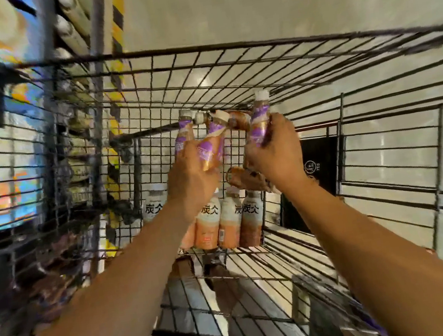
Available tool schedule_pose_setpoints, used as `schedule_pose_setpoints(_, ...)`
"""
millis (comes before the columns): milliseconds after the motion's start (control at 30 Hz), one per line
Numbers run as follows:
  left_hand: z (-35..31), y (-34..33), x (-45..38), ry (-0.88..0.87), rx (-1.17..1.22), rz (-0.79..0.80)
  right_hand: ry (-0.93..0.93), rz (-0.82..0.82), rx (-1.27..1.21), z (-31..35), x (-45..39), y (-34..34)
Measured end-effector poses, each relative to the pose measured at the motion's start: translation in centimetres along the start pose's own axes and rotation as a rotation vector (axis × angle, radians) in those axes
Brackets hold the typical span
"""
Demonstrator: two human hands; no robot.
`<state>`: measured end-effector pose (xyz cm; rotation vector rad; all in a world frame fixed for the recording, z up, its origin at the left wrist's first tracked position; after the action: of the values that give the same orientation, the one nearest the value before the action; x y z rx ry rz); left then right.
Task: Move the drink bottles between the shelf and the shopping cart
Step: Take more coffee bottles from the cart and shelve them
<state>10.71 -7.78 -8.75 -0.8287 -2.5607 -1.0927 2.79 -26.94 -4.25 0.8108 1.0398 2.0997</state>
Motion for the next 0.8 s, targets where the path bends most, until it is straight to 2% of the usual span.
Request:
schedule_pose_setpoints(133,-3.9,6.7,3.3,0.018,0.21,-0.071,0.084,0.016,-0.267,4.6,4.0,4.3)
schedule_pose_setpoints(433,-13.1,22.7,15.2,-0.029,0.466,-0.416,0.416,0.055,-0.501,18.5,11.9,16.7)
schedule_pose_setpoints(667,-17.0,34.1,25.7,-0.104,0.433,-0.776,0.619,0.144,-0.69,28.7,19.1,26.0)
schedule_pose_setpoints(800,-18.7,39.8,32.3,-0.169,0.474,-0.925,0.77,0.185,-0.773,33.8,24.1,29.6)
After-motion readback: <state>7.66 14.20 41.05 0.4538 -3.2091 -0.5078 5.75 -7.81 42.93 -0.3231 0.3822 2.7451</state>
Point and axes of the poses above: each hand's wrist, its own x-axis away from the middle knuckle, its own y-axis out of the back of the hand, z = x × y, the point moved 6 cm from there along -x, towards the middle knuckle, and after that the axes turned 5 degrees about -z, right-handed, at the moved point
